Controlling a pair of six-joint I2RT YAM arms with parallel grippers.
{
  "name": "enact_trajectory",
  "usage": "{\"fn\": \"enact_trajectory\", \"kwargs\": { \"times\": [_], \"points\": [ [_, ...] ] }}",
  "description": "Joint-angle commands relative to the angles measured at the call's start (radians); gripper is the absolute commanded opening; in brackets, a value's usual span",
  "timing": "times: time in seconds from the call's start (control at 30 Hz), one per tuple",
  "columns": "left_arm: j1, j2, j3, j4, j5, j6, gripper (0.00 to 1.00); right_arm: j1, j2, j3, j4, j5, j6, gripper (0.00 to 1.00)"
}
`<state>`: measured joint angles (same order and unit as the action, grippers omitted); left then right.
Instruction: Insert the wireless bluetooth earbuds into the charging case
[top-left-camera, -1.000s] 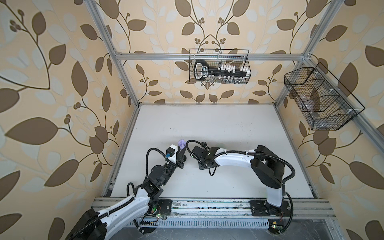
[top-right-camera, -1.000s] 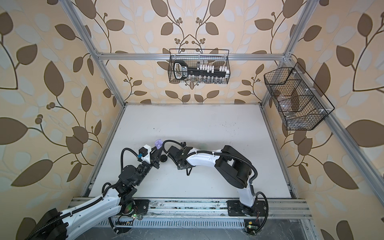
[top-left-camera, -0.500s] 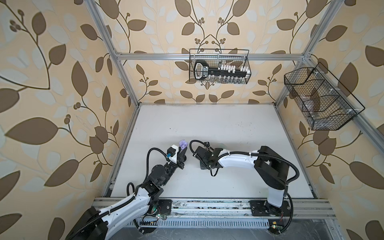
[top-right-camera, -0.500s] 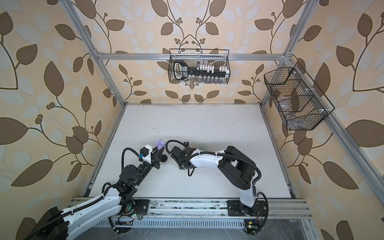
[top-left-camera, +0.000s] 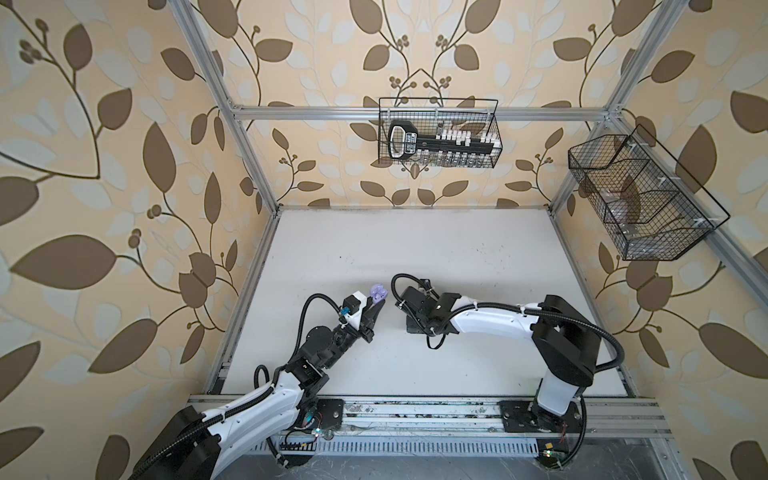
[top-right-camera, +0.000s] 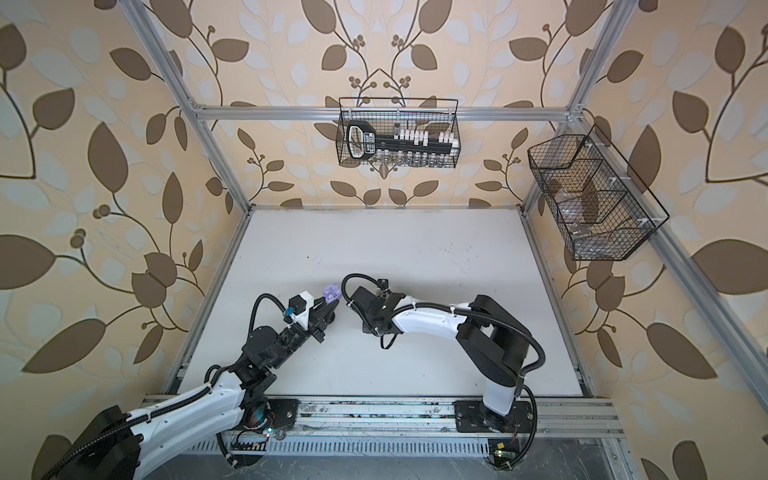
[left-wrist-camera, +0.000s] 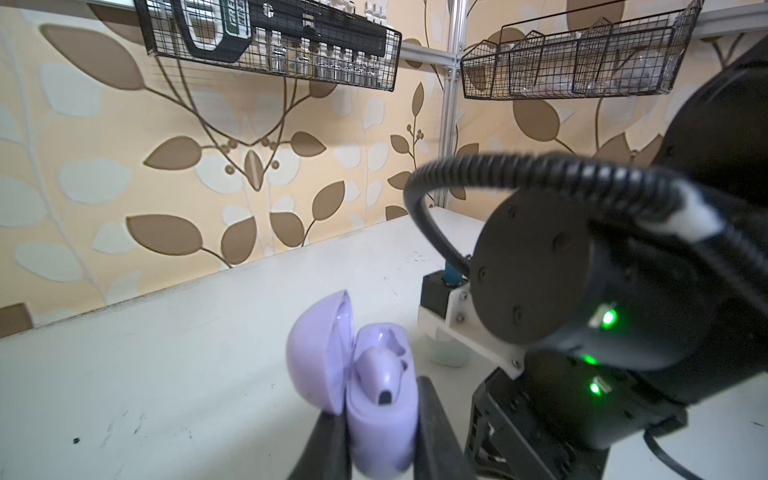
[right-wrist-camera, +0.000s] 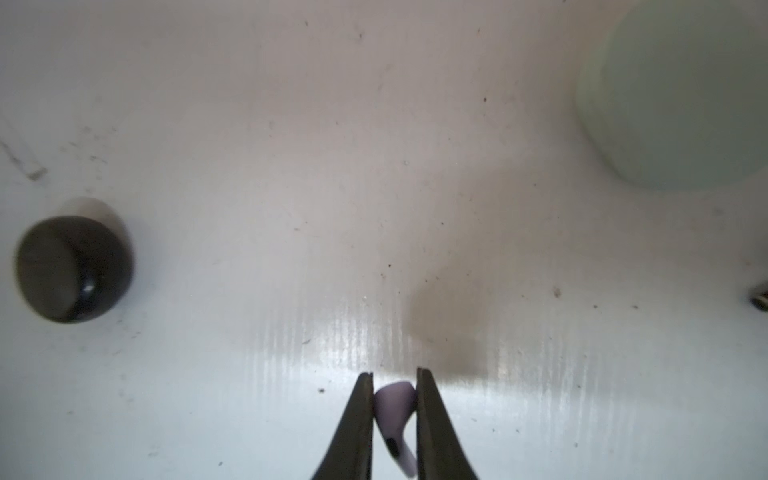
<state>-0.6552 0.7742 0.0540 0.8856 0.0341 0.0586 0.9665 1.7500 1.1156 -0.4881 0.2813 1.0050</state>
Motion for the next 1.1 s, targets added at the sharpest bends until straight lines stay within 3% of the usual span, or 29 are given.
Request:
{"fn": "enact_trajectory", "kwargs": {
  "times": [0.0,0.63,0.93,1.07],
  "points": [
    [-0.008,0.022,0.037,0.095,0.059,-0.022,0.00,-0.004,-0.076,-0.036,0.031,0.023,0.075,0.18],
    [-0.008,0.104,0.054,0.165,0.160,-0.066,0.00,-0.012,-0.303,-0.050,0.102,0.128,0.105,0.25],
    [-0.007,0.042,0.047,0.036,-0.124,-0.107,0.00,-0.002,-0.298,-0.080,0.013,0.213,0.006,0.30],
    [-0.007,0.009,0.049,-0.053,-0.285,-0.137,0.00,0.026,-0.260,-0.106,0.087,0.228,-0.070,0.33]
  ]
}}
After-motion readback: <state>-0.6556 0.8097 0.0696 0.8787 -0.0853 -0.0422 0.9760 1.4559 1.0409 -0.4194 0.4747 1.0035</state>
